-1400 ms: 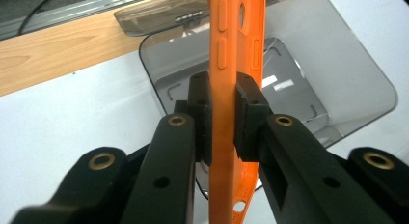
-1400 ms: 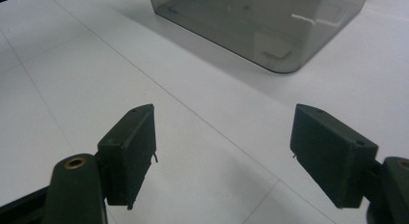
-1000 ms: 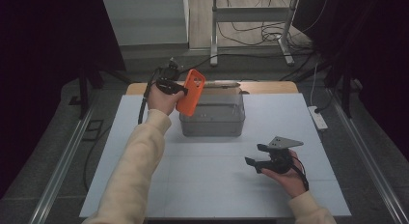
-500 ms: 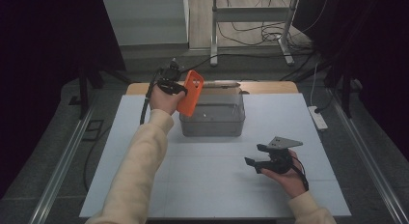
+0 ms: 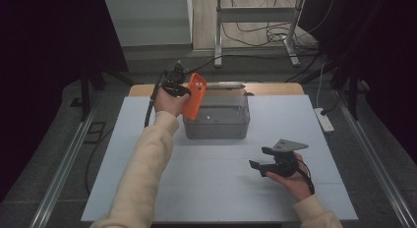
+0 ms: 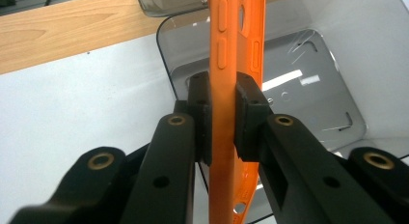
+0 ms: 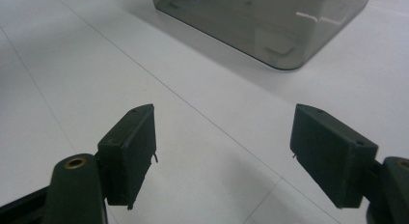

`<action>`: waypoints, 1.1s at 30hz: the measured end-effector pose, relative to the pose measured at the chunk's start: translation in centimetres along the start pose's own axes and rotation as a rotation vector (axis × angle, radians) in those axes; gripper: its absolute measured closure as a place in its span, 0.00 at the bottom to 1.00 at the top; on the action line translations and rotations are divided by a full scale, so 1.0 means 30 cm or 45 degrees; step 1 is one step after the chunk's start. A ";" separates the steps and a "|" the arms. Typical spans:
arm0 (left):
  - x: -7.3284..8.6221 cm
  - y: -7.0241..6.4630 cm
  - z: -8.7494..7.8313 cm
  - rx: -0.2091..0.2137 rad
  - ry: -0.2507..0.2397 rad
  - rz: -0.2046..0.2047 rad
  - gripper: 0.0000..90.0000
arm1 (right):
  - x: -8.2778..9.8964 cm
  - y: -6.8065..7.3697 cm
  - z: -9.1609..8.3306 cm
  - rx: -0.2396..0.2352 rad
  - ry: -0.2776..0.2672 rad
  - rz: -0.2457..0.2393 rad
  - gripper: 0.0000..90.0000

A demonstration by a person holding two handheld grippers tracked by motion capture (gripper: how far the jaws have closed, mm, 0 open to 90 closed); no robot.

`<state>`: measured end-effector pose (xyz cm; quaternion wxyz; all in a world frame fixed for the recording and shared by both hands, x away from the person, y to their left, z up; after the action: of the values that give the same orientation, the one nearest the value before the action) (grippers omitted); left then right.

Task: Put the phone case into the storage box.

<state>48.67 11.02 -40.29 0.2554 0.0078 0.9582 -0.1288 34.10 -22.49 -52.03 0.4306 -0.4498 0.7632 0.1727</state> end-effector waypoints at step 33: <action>0.008 -0.017 0.062 -0.068 0.066 -0.056 0.89 | -0.001 -0.001 -0.003 -0.002 -0.004 -0.005 0.27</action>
<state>49.33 10.05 -41.85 0.2276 -0.0168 0.9676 -0.1085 34.08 -22.54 -51.95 0.4318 -0.4515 0.7614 0.1732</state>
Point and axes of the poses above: each handheld gripper's, and its own axes: z roughly forward along the jaws, x roughly out of its underside, y roughly to its left, the point moved 3 cm from there along z, roughly forward along the jaws, and after that the axes turned 14 degrees about -z, right-handed, at the moved point
